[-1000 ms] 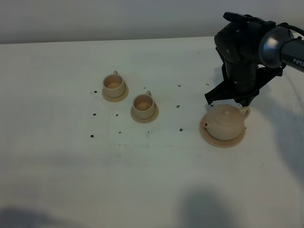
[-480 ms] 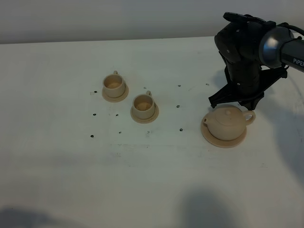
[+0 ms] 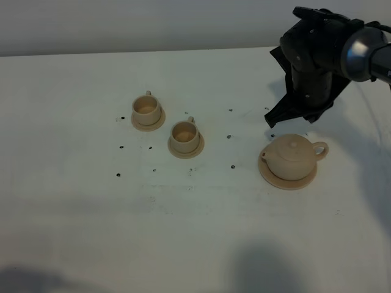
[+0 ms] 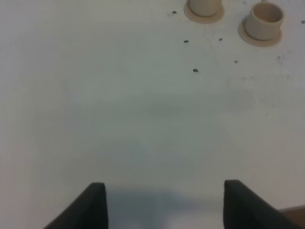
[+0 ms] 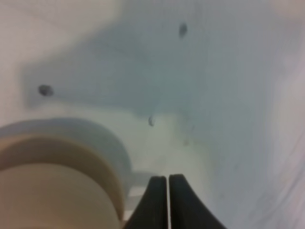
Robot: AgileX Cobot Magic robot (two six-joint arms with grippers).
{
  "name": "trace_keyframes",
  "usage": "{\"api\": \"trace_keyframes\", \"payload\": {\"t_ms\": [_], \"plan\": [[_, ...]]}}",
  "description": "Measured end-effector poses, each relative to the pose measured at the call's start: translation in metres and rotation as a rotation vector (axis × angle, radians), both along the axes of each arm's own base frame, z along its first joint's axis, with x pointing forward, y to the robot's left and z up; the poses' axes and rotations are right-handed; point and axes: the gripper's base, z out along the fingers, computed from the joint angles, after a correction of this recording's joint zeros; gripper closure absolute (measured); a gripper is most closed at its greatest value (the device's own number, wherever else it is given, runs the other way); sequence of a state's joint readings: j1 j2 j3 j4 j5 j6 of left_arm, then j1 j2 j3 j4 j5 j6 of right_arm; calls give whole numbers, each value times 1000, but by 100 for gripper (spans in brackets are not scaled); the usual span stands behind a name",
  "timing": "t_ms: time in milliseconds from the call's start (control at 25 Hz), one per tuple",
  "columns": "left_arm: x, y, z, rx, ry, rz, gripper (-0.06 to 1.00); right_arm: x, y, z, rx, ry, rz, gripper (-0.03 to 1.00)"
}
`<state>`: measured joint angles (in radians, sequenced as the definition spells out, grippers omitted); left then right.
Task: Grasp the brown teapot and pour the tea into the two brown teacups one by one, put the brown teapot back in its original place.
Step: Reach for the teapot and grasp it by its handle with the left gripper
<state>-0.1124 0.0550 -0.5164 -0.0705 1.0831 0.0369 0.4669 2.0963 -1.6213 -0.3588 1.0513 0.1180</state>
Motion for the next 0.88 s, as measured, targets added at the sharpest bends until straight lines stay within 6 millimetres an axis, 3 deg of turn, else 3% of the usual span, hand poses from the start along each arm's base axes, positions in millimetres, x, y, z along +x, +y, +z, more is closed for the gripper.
{"api": "trace_keyframes", "payload": {"t_ms": [280,520,680,880], "plan": [[0,0,0,0,0,0,45,-15,-1,45,-39,39,424,97],[0,0,0,0,0,0,44,-40,6,82,50,94,802,96],[0,0,0,0,0,0,44,-48,2,77,32,172,872,92],[0,0,0,0,0,0,44,-46,-5,63,-53,229,872,75]]}}
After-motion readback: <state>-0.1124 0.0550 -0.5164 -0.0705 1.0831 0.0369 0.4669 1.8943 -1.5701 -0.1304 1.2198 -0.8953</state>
